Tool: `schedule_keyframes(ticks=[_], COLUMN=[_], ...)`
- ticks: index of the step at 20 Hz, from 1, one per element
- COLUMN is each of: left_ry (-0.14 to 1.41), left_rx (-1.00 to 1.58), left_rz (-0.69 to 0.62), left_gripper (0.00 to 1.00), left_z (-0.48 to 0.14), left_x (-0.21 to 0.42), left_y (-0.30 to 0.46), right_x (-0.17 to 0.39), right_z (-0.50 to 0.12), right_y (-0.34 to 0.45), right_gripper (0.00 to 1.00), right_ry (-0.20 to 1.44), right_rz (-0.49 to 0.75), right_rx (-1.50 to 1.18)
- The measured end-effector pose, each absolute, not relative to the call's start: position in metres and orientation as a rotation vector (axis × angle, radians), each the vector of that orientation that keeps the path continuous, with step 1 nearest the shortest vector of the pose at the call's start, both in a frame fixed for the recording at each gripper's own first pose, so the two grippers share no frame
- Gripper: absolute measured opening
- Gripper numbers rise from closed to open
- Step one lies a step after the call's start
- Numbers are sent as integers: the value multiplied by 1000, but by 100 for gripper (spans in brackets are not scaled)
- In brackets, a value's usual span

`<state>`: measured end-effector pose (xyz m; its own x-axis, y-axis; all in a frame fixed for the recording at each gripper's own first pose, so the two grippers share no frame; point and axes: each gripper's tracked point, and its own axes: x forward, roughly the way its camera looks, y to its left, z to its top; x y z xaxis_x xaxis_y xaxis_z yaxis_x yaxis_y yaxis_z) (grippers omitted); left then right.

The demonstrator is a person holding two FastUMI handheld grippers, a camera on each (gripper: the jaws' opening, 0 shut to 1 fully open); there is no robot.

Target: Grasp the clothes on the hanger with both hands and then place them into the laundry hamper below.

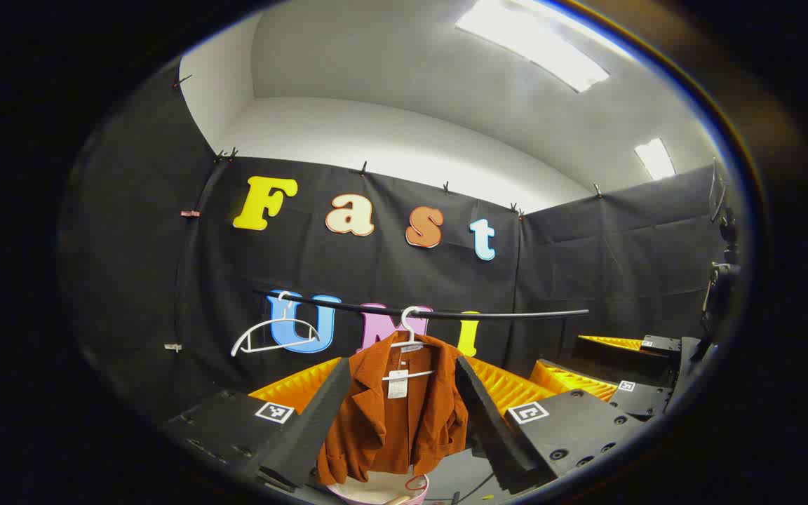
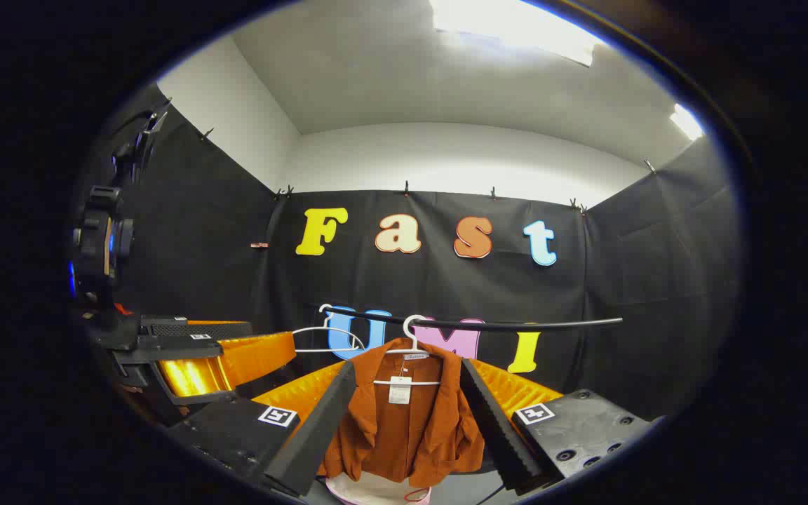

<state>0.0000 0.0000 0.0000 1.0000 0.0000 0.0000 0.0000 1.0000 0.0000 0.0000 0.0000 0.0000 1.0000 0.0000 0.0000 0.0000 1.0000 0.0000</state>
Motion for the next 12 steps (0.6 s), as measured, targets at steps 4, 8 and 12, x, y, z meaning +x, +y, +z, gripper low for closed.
schedule_keyframes(ticks=[4,8,12], left_ry=[12,3,-5], left_rx=[21,31,32], left_rz=[8,14,31], left_gripper=[94,95,94], left_z=[-4,-1,0], left_x=[-4,-10,-13], left_y=[-5,-11,-12], right_x=[1,0,0], right_z=[7,10,9], right_y=[-4,-5,-4], right_gripper=[99,97,97], right_ry=[-10,-10,-11], right_rz=[-1,6,20], right_rx=[21,26,33])
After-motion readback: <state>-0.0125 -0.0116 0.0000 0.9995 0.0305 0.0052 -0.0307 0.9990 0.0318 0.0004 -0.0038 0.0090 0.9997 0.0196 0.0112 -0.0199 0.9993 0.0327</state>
